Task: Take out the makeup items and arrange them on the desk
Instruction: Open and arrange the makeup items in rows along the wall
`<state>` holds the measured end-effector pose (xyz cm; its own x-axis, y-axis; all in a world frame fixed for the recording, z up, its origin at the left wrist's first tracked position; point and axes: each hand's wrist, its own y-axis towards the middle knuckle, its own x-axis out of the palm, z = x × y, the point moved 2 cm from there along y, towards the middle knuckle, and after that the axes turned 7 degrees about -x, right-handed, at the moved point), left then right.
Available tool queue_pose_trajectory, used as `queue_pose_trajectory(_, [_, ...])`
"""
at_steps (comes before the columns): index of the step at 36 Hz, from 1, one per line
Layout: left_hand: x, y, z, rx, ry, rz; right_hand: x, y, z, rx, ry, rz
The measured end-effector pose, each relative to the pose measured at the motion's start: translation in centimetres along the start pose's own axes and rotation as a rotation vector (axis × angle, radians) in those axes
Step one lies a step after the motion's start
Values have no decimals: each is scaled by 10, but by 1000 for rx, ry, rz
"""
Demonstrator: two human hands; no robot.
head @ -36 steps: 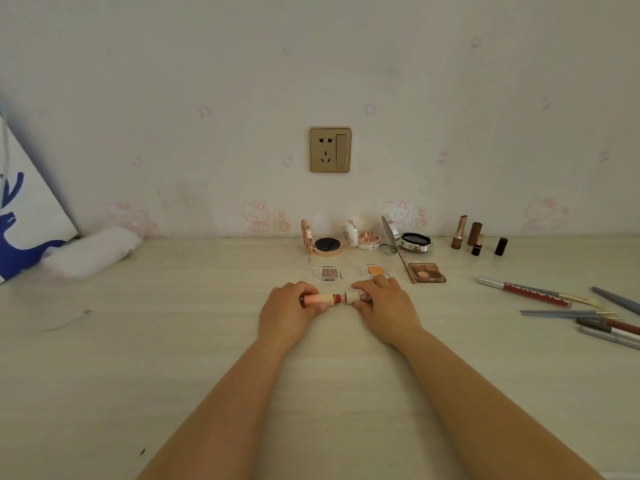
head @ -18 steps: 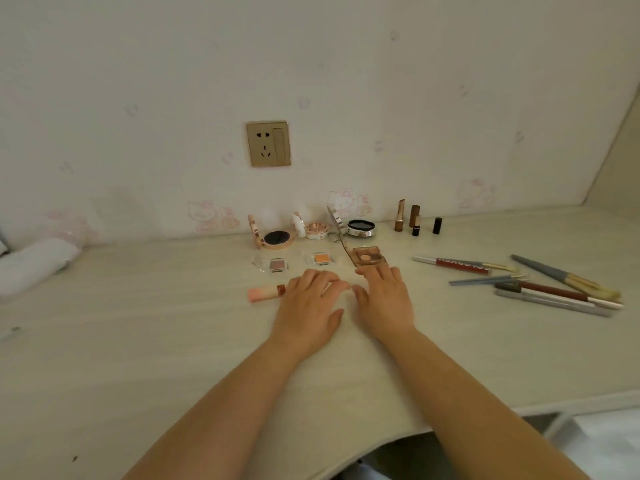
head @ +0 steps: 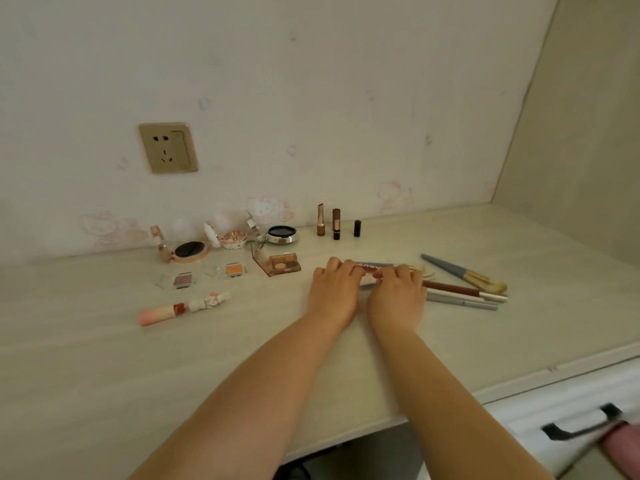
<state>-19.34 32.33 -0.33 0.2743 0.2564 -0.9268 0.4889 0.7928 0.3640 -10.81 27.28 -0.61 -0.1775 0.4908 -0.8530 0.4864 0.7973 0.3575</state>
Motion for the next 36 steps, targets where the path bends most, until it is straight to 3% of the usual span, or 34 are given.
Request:
queue_pose_trajectory(9, [12, 30, 12, 19, 75, -43, 6, 9, 9, 74, -87, -121])
queue_pose_trajectory(27, [15, 34, -5, -132, 58, -99, 7, 9, 9, 28, -113, -126])
queue_pose_trajectory(32, [-3, 19, -18, -163, 24, -49, 2, 8, 6, -28, -68, -48])
queue_pose_trajectory(36, [-30, -6, -34, -235, -161, 47, 0, 2, -4, -149, 63, 81])
